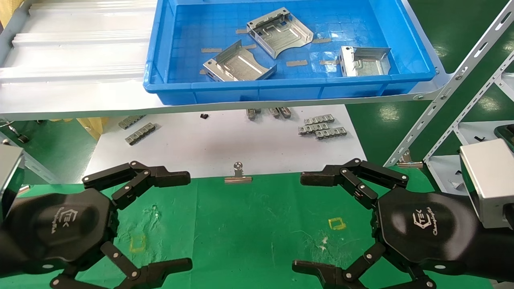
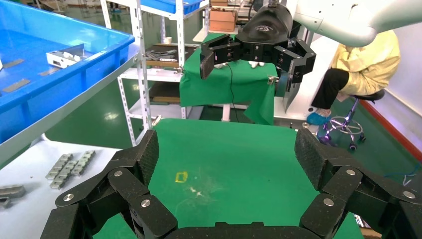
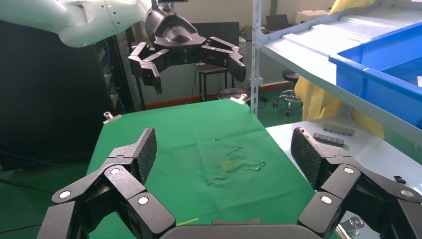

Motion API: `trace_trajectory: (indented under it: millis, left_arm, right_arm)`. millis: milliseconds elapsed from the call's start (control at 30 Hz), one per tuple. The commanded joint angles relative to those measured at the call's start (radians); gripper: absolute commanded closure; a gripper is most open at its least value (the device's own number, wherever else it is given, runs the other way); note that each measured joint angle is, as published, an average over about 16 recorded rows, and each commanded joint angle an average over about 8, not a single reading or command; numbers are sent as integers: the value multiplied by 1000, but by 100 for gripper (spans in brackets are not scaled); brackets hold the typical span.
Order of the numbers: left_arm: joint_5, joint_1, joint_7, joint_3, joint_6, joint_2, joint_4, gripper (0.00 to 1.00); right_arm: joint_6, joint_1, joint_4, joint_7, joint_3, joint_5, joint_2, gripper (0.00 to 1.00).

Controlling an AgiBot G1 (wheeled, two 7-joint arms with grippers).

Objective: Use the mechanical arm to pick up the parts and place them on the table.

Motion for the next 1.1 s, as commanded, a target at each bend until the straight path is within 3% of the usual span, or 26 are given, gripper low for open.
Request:
trace_trajectory:
  millis: [33,433,700,1100]
  left_arm:
    - [0,0,0,0,0,0,0,0]
    - [0,0,0,0,0,0,0,0]
    - [0,0,0,0,0,0,0,98]
    - [0,0,0,0,0,0,0,100]
  right_arm:
    - [0,0,0,0,0,0,0,0]
    - [0,0,0,0,0,0,0,0]
    - [0,0,0,0,0,0,0,0]
    - [0,0,0,0,0,0,0,0]
